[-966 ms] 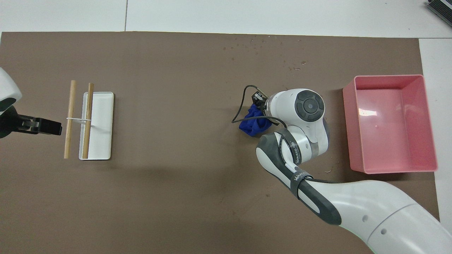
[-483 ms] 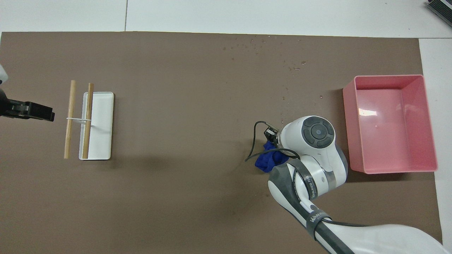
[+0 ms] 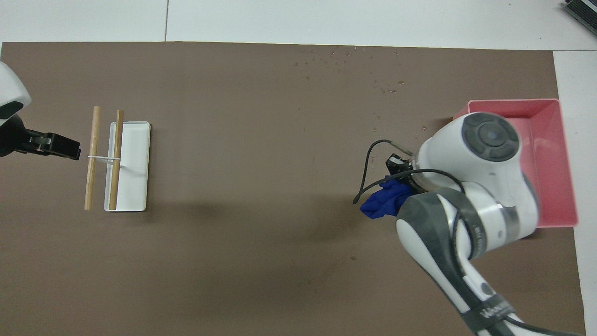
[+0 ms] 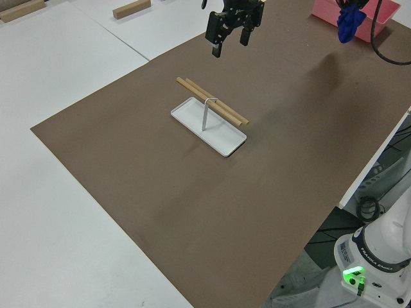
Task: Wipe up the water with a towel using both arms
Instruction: 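Swing the blue cloth with the right gripper over the pink bin, then lower the cloth into the pink bin and open the right gripper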
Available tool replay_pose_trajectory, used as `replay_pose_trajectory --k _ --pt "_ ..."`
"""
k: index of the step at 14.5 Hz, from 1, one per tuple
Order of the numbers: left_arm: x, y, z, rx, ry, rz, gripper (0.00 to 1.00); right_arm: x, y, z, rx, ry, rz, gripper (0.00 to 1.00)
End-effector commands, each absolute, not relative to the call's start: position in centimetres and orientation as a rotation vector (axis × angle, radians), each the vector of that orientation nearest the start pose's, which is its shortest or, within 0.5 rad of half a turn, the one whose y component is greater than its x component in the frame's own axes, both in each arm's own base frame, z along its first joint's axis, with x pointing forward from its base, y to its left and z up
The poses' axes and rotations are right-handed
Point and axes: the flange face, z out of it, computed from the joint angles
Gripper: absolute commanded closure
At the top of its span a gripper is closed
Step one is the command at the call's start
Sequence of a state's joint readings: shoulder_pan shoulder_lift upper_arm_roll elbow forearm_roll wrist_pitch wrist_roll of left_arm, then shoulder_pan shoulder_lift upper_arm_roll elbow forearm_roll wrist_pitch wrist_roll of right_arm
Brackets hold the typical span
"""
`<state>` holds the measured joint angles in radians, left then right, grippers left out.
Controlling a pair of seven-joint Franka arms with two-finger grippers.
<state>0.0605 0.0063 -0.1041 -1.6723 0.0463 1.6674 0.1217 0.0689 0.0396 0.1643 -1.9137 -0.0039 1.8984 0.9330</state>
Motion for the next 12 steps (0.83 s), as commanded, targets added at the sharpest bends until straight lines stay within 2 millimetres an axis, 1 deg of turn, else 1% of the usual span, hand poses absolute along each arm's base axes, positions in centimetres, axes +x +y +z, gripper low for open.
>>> replay_pose_trajectory --k 1,2,3,4,6,7,9,10,12 --pt "55.3 -2.8 59.2 -3.068 0.177 0.028 0.0 57.3 6.1 50.9 -2.994 0.976 0.054 1.0" --pt "55.4 -3.2 59.3 -3.068 0.187 0.013 0.0 57.8 3.3 51.0 -3.003 0.928 0.039 1.0" --pt "55.4 -3.9 59.4 -3.066 0.206 0.01 0.0 58.2 -0.1 50.7 -3.016 0.86 0.026 1.0" --pt "55.4 -3.9 59.3 -3.066 0.206 0.008 0.0 58.3 -2.5 50.2 -3.027 0.812 0.014 1.0" --pt "55.4 -3.9 59.1 -3.102 0.193 0.004 0.0 58.6 -7.4 47.8 -3.04 0.744 0.046 1.0" --pt "55.7 -4.2 59.3 -3.11 0.195 -0.031 0.0 58.6 -8.7 46.3 -3.042 0.726 0.055 1.0" --pt "55.7 -4.8 59.3 -3.112 0.197 -0.049 0.0 58.1 -12.3 42.7 -3.056 0.689 0.043 1.0" --pt "55.7 -4.6 59.1 -3.112 0.198 -0.046 0.0 57.9 -13.3 40.9 -3.061 0.669 0.03 1.0" --pt "55.7 -3.6 58.9 -3.112 0.183 -0.039 0.0 57.4 -13.7 38.4 -3.077 0.646 0.003 1.0"
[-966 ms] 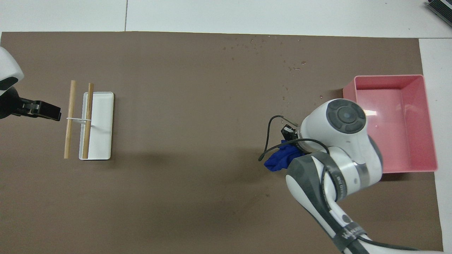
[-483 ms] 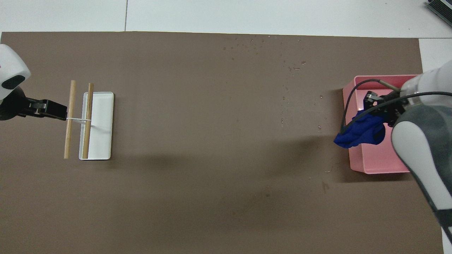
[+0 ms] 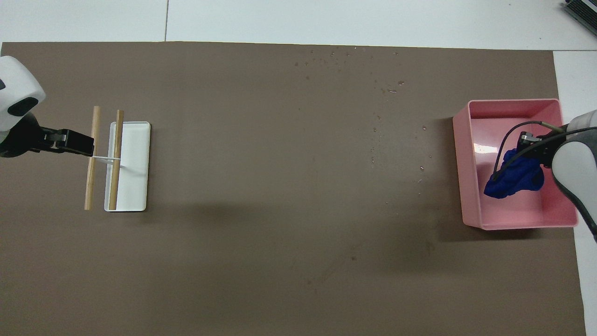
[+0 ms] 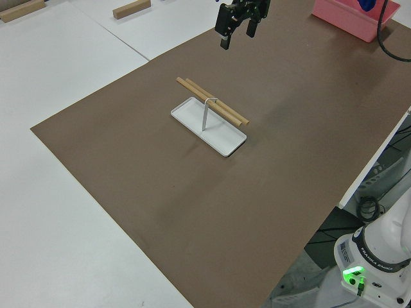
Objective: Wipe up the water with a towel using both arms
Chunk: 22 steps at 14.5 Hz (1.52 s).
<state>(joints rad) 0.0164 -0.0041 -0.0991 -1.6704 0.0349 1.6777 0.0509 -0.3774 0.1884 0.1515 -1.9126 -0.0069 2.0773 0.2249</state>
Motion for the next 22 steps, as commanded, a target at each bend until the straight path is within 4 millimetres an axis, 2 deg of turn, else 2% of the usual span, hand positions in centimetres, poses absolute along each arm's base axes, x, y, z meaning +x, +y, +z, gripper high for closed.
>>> replay_pose_trajectory --k 1,3,4,5,6,8,11,13,16,17,19,20,22 --pt "55.8 -3.3 58.9 -3.113 0.169 -0.039 0.0 57.0 -14.3 37.1 -3.083 0.65 0.001 1.0" --pt "55.7 -3.3 58.9 -3.111 0.176 -0.036 0.0 56.0 -14.4 35.3 -3.094 0.644 0.02 1.0" --pt "55.8 -3.3 58.9 -3.112 0.16 -0.043 0.0 55.7 -14.4 34.9 -3.117 0.624 0.038 0.91" --pt "55.9 -3.6 59.0 -3.112 0.167 -0.06 0.0 55.7 -14.4 34.9 -3.125 0.616 0.052 0.38" --pt "55.9 -3.8 59.0 -3.114 0.171 -0.065 0.0 55.7 -14.5 35.1 -3.128 0.602 0.053 0.0" --pt "55.8 -4.0 58.6 -3.122 0.178 -0.048 0.0 55.9 -14.2 36.2 -3.14 0.559 0.037 0.0" --pt "55.7 -3.8 58.7 -3.15 0.159 -0.046 0.0 56.4 -12.9 41.0 -3.166 0.453 0.047 0.0" --pt "55.6 -4.4 58.6 -3.158 0.17 -0.043 0.0 56.2 -10.2 44.5 -3.178 0.374 0.009 0.0" --pt "55.4 -5.0 58.6 -3.158 0.18 -0.038 0.0 56.0 -4.0 47.8 -3.184 0.216 0.016 0.0" --pt "55.5 -5.0 58.6 -3.158 0.18 -0.043 0.0 56.2 -1.1 49.2 -3.178 0.151 0.024 0.0" --pt "55.5 -4.9 58.6 -3.158 0.177 -0.043 0.0 56.7 2.7 52.6 -3.171 0.07 0.003 0.0" --pt "55.5 -5.0 58.6 -3.158 0.177 -0.04 0.0 56.8 4.0 54.5 -3.162 0.055 -0.016 0.0" --pt "55.5 -5.0 58.7 -3.158 0.178 -0.04 0.0 56.8 5.4 58.3 -3.154 0.074 -0.045 0.0"
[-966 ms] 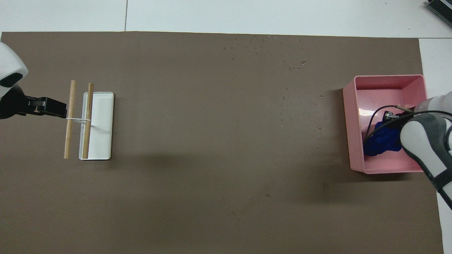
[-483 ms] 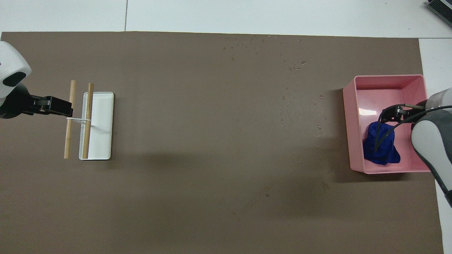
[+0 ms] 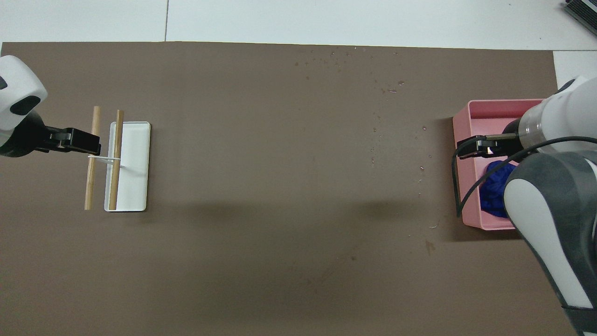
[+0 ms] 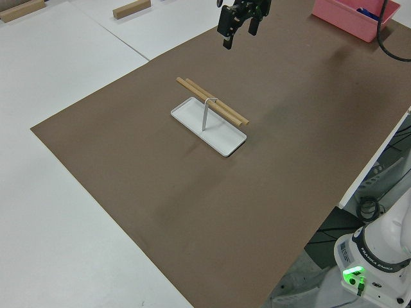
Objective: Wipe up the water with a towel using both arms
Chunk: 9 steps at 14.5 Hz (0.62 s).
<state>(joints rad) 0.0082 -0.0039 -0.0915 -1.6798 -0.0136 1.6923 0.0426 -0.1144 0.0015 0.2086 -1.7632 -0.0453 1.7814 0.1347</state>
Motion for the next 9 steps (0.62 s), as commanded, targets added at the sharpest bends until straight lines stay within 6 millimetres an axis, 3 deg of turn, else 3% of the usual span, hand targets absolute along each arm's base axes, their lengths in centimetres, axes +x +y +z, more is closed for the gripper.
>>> replay_pose_trajectory --k 1,5,9 --pt "55.5 -5.0 58.7 -3.158 0.178 -0.038 0.0 56.8 5.6 59.8 -3.151 0.072 -0.054 0.0" --pt "55.5 -5.1 58.9 -3.158 0.182 -0.04 0.0 56.0 5.7 64.0 -3.143 0.121 -0.031 0.0" --pt "55.6 -5.3 58.9 -3.158 0.187 -0.043 0.0 54.0 5.4 62.5 -3.163 0.166 0.075 0.0"
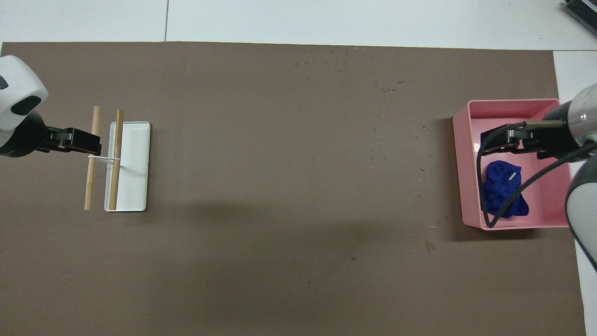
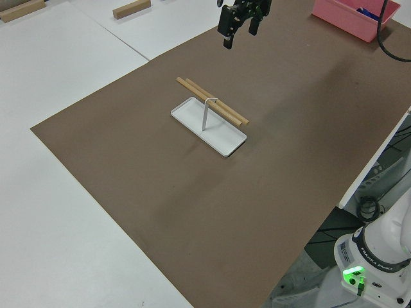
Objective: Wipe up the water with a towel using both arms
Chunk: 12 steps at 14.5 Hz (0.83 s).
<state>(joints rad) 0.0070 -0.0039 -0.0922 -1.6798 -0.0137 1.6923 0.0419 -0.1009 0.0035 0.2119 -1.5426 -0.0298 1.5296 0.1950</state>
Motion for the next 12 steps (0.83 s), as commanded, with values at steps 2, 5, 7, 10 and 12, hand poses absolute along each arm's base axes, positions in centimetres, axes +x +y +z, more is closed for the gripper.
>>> replay_pose_trajectory --k 2,5,7,10,12 --pt "55.6 -5.3 58.9 -3.158 0.187 -0.045 0.0 54.1 5.7 62.6 -3.16 0.163 0.059 0.0" --pt "55.5 -5.3 58.8 -3.158 0.187 -0.047 0.0 54.4 5.7 63.0 -3.159 0.166 0.049 0.0" --pt "55.5 -5.3 58.7 -3.158 0.187 -0.047 0.0 54.6 5.3 63.4 -3.16 0.174 0.031 0.0" --pt "55.5 -5.3 58.6 -3.157 0.187 -0.045 0.0 54.7 5.3 63.6 -3.158 0.176 0.024 0.0" --pt "55.5 -5.3 58.6 -3.157 0.187 -0.047 0.0 54.7 4.9 63.7 -3.172 0.185 0.011 0.0"
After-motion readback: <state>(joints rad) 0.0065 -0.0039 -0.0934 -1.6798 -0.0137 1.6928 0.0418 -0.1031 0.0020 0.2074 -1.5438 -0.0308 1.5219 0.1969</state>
